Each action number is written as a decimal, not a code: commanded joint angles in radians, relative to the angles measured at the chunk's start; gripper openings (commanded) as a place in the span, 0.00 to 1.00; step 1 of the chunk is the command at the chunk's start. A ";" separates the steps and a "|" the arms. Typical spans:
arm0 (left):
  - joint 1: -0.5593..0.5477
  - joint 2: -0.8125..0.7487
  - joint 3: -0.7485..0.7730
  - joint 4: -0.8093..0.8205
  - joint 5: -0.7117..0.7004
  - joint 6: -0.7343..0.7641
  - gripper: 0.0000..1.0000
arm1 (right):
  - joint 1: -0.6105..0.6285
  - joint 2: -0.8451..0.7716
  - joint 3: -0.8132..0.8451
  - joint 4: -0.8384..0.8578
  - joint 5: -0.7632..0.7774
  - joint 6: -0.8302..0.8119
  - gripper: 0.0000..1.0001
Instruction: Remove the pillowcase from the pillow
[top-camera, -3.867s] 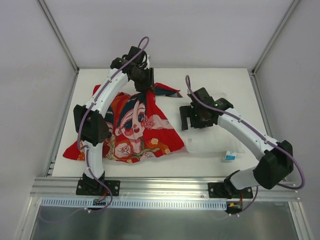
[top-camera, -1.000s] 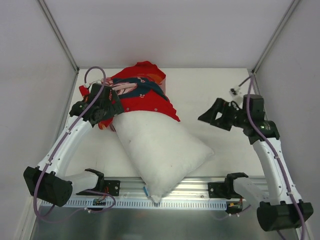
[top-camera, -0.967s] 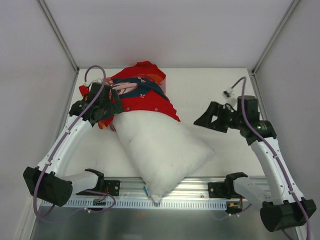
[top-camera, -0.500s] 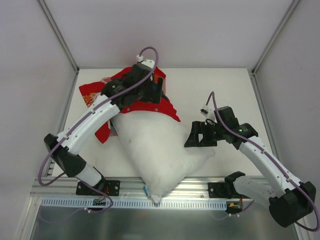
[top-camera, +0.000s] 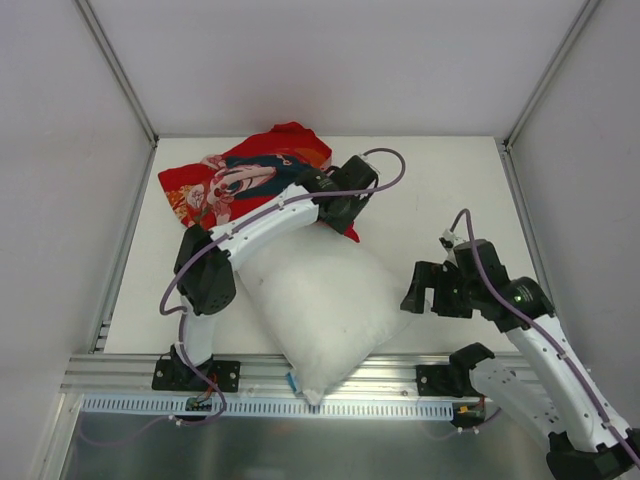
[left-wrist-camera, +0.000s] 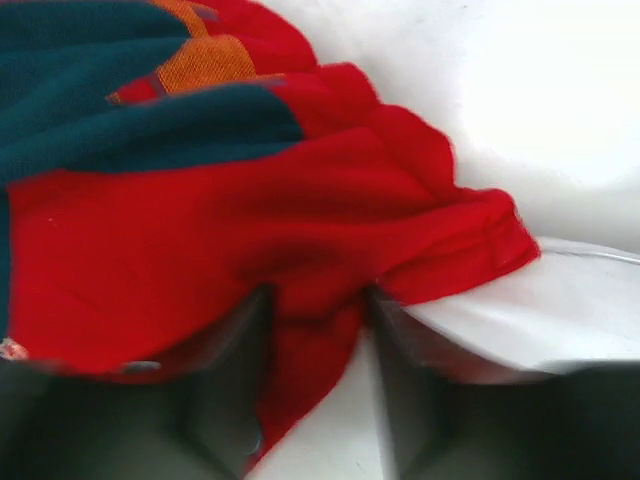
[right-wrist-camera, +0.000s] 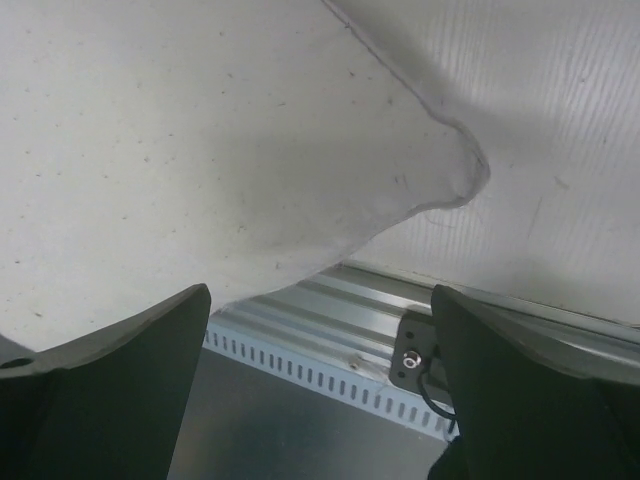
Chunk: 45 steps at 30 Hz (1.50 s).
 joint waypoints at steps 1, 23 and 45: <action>0.006 0.065 0.078 -0.031 -0.140 0.062 0.35 | -0.004 -0.066 -0.020 -0.069 -0.028 0.131 0.96; 0.338 -0.139 0.102 -0.067 0.214 -0.307 0.00 | 0.144 -0.045 0.090 0.242 0.340 0.270 0.01; 0.839 -0.323 -0.009 -0.071 0.333 -0.461 0.02 | 0.099 -0.011 0.234 -0.133 1.016 0.181 0.01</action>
